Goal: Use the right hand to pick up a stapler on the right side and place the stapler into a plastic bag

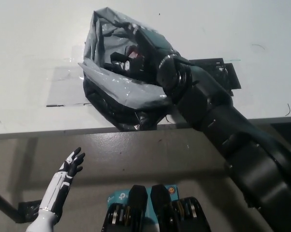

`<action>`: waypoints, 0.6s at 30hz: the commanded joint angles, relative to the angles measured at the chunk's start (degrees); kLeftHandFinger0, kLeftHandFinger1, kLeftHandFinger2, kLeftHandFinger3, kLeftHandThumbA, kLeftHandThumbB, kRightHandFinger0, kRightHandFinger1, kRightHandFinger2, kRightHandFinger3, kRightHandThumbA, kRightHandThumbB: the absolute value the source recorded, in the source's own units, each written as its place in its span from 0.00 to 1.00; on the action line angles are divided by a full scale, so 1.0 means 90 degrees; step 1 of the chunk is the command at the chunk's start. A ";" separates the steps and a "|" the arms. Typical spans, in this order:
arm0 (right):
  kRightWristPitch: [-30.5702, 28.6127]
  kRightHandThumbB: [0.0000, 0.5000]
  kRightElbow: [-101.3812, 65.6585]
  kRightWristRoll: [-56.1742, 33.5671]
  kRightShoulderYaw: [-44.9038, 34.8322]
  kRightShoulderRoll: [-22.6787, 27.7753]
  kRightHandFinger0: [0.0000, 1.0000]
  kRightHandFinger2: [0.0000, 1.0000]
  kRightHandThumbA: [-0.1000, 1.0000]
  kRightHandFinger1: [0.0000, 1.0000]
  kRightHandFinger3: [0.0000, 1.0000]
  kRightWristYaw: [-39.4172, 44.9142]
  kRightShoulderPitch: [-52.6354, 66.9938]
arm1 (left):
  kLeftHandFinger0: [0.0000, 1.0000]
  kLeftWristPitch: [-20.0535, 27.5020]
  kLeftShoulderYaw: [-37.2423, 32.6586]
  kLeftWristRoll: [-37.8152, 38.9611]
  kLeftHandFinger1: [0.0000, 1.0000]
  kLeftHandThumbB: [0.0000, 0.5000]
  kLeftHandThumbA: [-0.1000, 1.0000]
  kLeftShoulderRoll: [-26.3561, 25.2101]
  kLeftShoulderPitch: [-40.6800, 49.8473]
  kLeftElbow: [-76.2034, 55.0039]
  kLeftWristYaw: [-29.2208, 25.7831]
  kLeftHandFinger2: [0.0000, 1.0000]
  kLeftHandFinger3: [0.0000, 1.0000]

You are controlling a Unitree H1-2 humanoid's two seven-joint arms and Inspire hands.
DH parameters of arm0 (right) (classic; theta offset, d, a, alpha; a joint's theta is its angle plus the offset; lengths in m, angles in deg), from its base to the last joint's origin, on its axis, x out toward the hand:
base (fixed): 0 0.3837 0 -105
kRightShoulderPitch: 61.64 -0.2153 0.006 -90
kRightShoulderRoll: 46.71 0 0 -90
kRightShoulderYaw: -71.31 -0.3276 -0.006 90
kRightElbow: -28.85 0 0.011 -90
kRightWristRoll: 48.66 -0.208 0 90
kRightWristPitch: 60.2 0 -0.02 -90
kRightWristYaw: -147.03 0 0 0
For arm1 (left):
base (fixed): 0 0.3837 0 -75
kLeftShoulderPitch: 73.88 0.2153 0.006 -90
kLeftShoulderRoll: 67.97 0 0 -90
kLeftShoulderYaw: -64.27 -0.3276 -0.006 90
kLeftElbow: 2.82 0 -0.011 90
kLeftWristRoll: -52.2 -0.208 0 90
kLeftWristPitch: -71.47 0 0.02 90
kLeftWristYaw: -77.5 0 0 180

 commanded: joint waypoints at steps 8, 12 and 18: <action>-0.0128 0.85 -0.5139 -0.0540 -0.0803 0.0677 1.00 1.00 0.97 1.00 1.00 0.0719 -0.0075 | 1.00 0.0130 -0.0022 0.0063 1.00 0.49 1.00 -0.0078 -0.0086 -0.0098 0.0077 1.00 1.00; 0.0471 0.72 -0.6574 -0.1096 -0.1582 0.1135 1.00 1.00 0.91 1.00 1.00 0.0910 -0.0101 | 1.00 0.0082 0.0009 0.0067 1.00 0.55 1.00 -0.0077 -0.0257 -0.0060 0.0052 1.00 1.00; 0.0827 0.73 -0.8228 -0.1767 -0.2488 0.2096 1.00 1.00 0.97 1.00 1.00 0.1196 0.0538 | 1.00 0.0085 0.0062 0.0147 1.00 0.52 1.00 -0.0105 -0.0577 0.0014 0.0065 1.00 1.00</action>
